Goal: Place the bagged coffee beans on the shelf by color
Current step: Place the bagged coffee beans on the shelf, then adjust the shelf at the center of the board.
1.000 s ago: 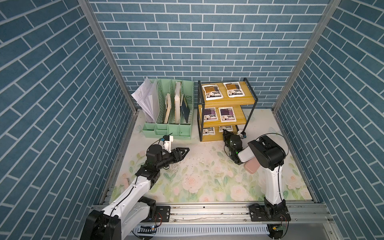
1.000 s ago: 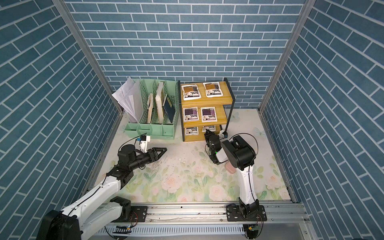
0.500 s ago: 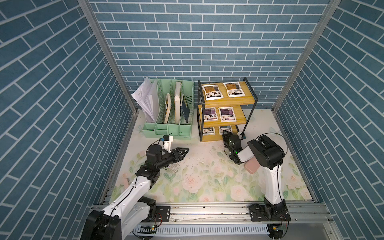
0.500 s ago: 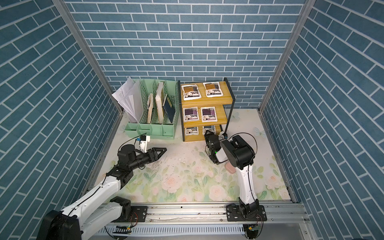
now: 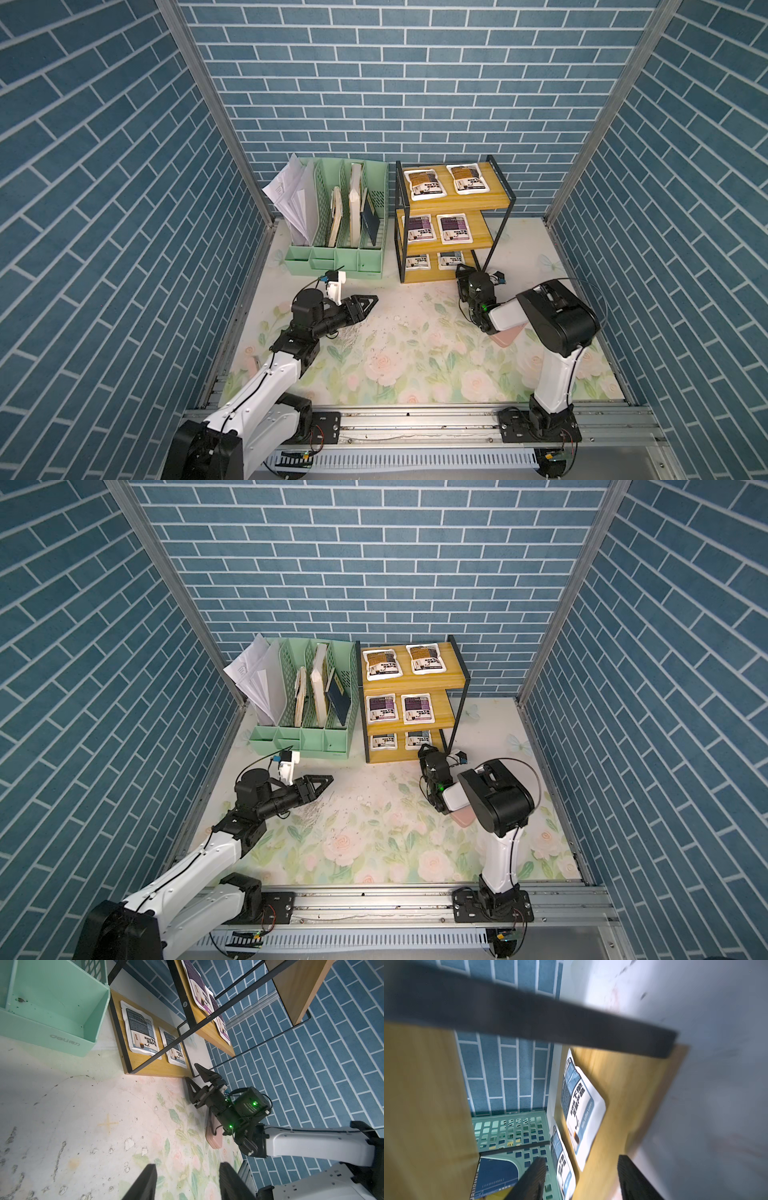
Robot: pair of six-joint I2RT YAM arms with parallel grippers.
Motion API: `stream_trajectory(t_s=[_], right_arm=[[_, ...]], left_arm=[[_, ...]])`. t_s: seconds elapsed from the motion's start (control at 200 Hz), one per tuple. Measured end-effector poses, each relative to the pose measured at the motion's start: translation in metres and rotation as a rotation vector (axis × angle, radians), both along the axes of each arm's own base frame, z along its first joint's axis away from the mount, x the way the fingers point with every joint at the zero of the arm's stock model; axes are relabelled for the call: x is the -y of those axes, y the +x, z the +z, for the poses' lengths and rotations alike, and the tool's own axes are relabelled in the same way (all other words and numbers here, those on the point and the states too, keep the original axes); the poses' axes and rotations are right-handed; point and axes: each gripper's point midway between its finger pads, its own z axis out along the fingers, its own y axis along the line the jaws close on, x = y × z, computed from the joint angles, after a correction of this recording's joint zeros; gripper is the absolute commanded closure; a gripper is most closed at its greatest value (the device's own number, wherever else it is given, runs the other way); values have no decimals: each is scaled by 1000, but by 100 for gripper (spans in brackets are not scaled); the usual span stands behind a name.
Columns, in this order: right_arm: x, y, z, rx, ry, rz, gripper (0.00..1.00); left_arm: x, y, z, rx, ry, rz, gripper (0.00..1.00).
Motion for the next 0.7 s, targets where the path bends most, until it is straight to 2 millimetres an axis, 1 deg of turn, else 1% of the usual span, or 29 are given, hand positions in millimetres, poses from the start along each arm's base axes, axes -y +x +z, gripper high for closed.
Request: stream_trajectory(t_s=[0.115, 0.15, 0.205, 0.265, 0.305, 0.335, 0.37, 0.415, 0.425, 0.455, 0.46, 0.48, 0.5, 0.53, 0.575, 0.605, 0.7], right_arm=[[16, -37, 15, -36, -43, 54, 43], [22, -50, 21, -41, -83, 84, 43], [32, -65, 32, -47, -165, 118, 43], [46, -77, 53, -26, -268, 148, 43], [56, -81, 67, -7, -321, 163, 44], [66, -83, 77, 8, -358, 168, 44], [84, -82, 87, 21, -398, 159, 44], [110, -78, 92, 16, -437, 139, 44], [117, -77, 92, 9, -445, 131, 44], [130, -74, 91, -1, -458, 126, 44], [135, -73, 90, -10, -462, 121, 44], [143, -70, 89, -17, -465, 119, 44], [155, -66, 84, -40, -472, 114, 44], [165, -61, 79, -62, -476, 117, 45], [173, -49, 65, -107, -472, 149, 45], [173, -40, 55, -133, -464, 185, 46], [161, -3, 31, -168, -415, 305, 50]], left_arm=[[-1, 0, -1, 1, 11, 6, 46], [-2, 0, -2, 5, 16, 10, 46], [-3, 1, -2, 11, 25, 15, 46], [-4, 1, -1, 15, 34, 20, 45], [-5, 2, -1, 19, 40, 24, 43], [-6, 3, 0, 23, 45, 27, 42], [-6, 4, 0, 28, 50, 31, 41], [-7, 5, 0, 34, 61, 37, 41], [-8, 6, 0, 37, 64, 39, 40], [-9, 7, 0, 40, 75, 47, 39], [-9, 7, 0, 41, 76, 48, 39], [-10, 8, 0, 44, 83, 55, 39], [-11, 9, 0, 46, 89, 61, 38], [-13, 11, 1, 54, 101, 73, 38], [-16, 14, 4, 66, 115, 90, 37], [-18, 15, 7, 77, 124, 99, 37], [-22, 20, 18, 110, 145, 126, 36]])
